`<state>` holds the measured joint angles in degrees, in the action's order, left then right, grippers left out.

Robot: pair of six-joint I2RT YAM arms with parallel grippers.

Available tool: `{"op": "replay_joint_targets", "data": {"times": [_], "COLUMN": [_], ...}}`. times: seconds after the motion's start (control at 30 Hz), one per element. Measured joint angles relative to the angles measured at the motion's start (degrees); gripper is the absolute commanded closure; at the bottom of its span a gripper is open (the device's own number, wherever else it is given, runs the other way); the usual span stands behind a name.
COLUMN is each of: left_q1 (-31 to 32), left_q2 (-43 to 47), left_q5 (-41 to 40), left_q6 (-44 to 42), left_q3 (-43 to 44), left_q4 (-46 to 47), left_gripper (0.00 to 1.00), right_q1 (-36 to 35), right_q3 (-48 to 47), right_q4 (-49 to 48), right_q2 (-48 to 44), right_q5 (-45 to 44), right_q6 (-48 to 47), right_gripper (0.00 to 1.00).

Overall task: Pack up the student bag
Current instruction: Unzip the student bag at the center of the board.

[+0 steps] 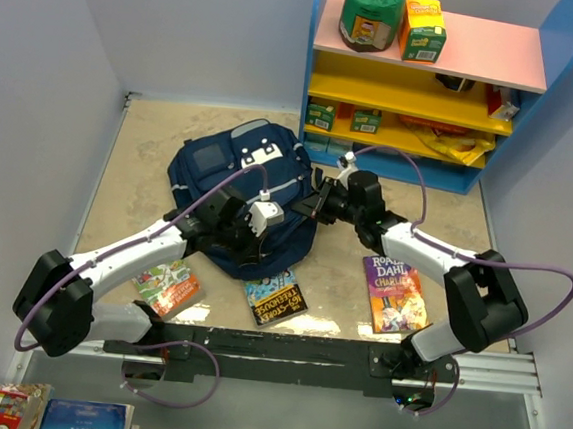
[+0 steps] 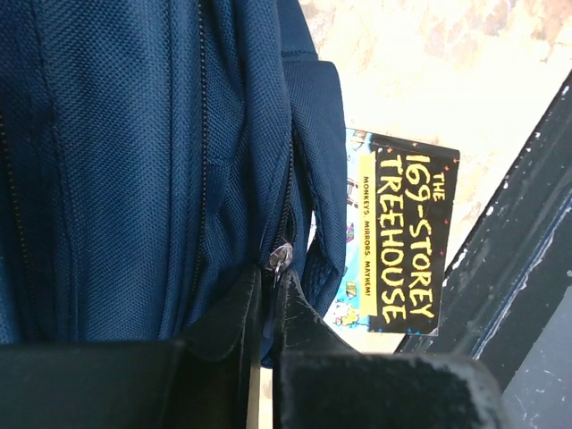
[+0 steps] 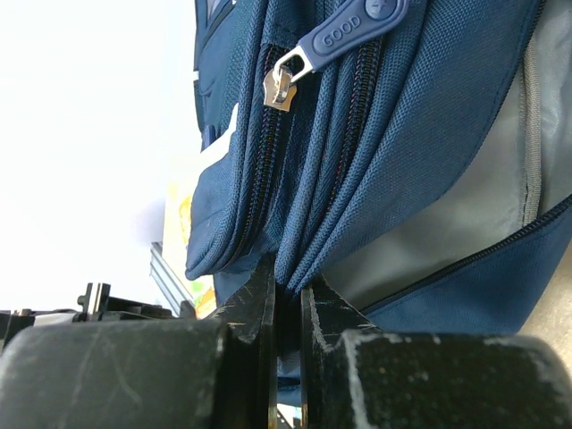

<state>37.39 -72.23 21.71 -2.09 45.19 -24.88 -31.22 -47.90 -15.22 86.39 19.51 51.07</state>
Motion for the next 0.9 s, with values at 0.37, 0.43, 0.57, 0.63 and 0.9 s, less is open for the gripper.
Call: {"op": "replay_joint_targets", "data": {"times": [0.37, 0.43, 0.57, 0.63, 0.9], "left_q1": [-0.8, -1.3, -1.7, -1.7, -1.8], "left_q2": [1.8, 2.8, 3.9, 3.9, 3.5], "left_q5": [1.9, 1.7, 1.4, 1.4, 0.3], "left_q6": [-8.6, -10.2, -12.1, -12.8, -12.9], "left_q3": [7.6, 8.1, 8.1, 8.1, 8.6], "left_q4": [-5.0, -4.6, -4.5, -4.5, -5.5], "left_gripper": [1.0, 1.0, 1.0, 1.0, 1.0], "right_q1": [6.0, 6.9, 7.0, 7.0, 6.4], "right_q3": [-1.7, -3.0, -5.4, -5.9, -6.1], "right_q4": [1.2, 1.5, 2.0, 2.2, 1.9], "right_q2": [0.9, 1.1, 1.5, 1.8, 2.3], "right_q5": [4.7, 5.8, 7.0, 7.3, 7.0], "right_q6": [-0.9, -0.6, -0.4, -0.2, 1.2], "right_gripper": [1.0, 1.0, 1.0, 1.0, 0.47]}}
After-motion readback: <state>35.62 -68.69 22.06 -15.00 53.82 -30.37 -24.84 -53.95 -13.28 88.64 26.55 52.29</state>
